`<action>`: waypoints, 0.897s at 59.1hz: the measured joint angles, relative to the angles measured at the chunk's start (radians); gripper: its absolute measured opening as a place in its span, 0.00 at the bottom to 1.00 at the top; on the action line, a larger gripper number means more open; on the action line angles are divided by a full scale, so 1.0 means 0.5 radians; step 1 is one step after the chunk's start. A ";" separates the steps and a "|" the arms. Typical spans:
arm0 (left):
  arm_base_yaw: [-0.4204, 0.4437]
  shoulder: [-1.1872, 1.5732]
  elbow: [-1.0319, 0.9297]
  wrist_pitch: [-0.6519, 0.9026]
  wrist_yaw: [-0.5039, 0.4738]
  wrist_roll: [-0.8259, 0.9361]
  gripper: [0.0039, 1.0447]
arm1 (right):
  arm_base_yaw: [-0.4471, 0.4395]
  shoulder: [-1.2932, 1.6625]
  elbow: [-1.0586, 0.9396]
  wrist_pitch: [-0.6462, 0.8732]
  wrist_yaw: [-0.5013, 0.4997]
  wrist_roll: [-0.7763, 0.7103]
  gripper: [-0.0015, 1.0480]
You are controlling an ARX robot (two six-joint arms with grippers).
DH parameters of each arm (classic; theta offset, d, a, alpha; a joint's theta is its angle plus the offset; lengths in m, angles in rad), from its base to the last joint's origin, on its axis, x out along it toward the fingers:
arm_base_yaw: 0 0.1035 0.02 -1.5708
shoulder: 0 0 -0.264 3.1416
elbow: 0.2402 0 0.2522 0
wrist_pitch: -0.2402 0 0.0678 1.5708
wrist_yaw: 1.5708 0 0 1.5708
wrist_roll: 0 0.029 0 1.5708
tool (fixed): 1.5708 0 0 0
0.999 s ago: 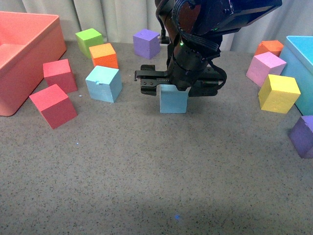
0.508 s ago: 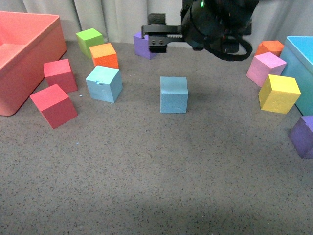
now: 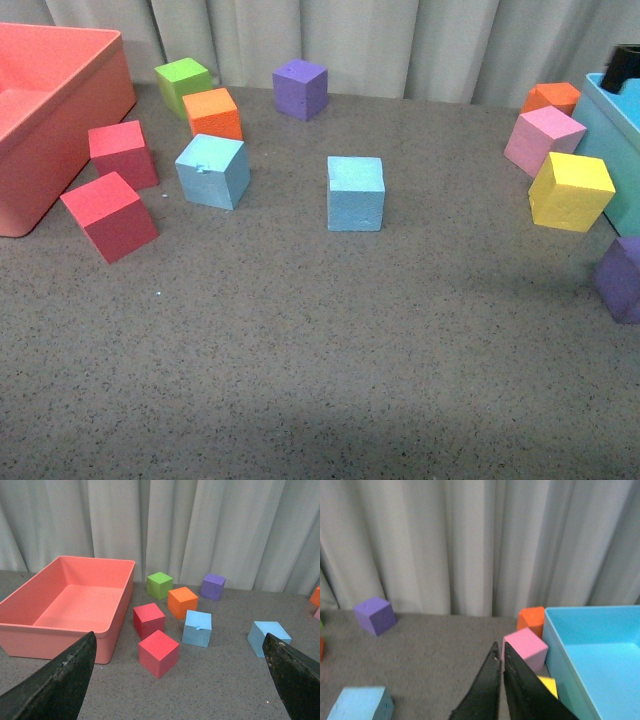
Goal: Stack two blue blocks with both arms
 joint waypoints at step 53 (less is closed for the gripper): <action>0.000 0.000 0.000 0.000 -0.002 0.000 0.94 | -0.460 -1.679 -0.784 -0.860 -0.449 0.000 0.01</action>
